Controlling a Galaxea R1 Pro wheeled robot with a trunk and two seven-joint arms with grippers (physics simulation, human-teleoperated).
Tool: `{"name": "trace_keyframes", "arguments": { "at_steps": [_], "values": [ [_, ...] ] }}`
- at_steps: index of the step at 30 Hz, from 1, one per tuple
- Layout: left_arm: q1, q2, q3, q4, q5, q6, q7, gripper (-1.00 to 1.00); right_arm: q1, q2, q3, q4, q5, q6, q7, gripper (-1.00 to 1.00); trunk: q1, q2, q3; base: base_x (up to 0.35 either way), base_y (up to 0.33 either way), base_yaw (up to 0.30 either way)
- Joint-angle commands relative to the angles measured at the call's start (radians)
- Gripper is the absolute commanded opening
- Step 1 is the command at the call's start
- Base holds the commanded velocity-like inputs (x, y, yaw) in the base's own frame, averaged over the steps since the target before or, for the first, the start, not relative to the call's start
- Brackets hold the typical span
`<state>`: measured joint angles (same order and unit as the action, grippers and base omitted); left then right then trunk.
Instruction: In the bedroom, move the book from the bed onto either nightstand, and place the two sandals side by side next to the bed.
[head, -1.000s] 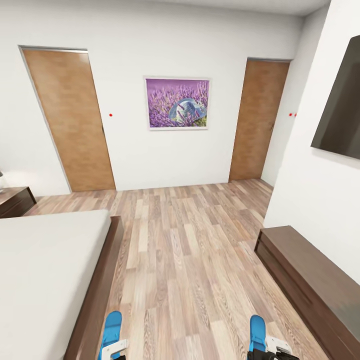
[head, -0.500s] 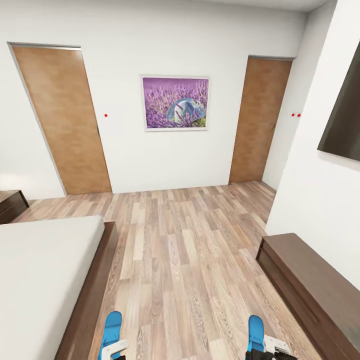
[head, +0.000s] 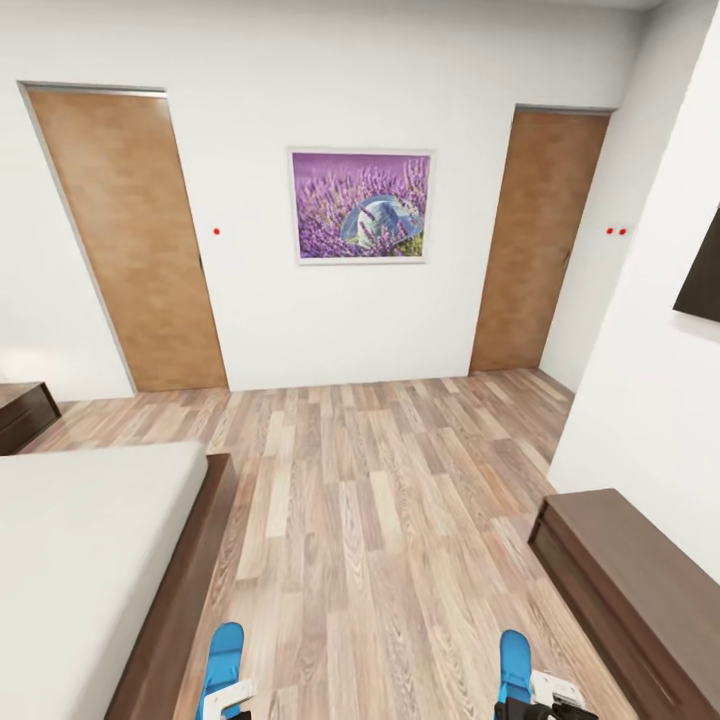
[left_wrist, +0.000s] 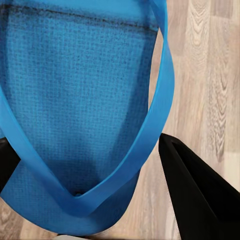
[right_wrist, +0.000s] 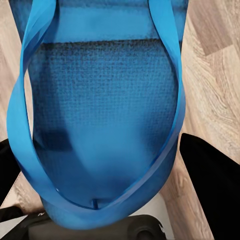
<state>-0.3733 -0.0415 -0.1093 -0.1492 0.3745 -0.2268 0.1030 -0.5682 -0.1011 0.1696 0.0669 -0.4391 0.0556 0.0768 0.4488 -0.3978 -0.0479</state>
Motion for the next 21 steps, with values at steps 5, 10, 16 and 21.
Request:
{"name": "trace_keyframes", "arguments": {
  "at_steps": [5,10,16,21],
  "values": [
    [-0.001,0.0,-0.009,0.0,0.006,-0.003,0.004,-1.0,-0.002,0.0,0.008,0.003,-0.01,0.0,0.005,-1.0,0.001,-0.002,-0.002,0.312,0.0,0.0],
    [-0.001,0.0,-0.009,0.0,0.006,-0.003,0.004,-1.0,-0.002,0.001,0.008,0.004,-0.01,0.0,0.005,-1.0,0.001,-0.002,-0.002,0.31,0.0,0.0],
    [-0.001,0.001,-0.009,0.0,0.006,-0.002,0.004,-1.0,-0.001,0.003,0.008,0.004,-0.01,-0.002,0.006,-1.0,0.001,-0.002,-0.002,0.284,0.0,0.0],
    [-0.001,0.003,-0.007,0.0,0.006,-0.001,0.004,-1.0,-0.002,0.008,0.008,0.004,-0.01,-0.001,0.005,-1.0,0.001,-0.002,-0.002,0.301,0.0,0.0]
  ]
}}
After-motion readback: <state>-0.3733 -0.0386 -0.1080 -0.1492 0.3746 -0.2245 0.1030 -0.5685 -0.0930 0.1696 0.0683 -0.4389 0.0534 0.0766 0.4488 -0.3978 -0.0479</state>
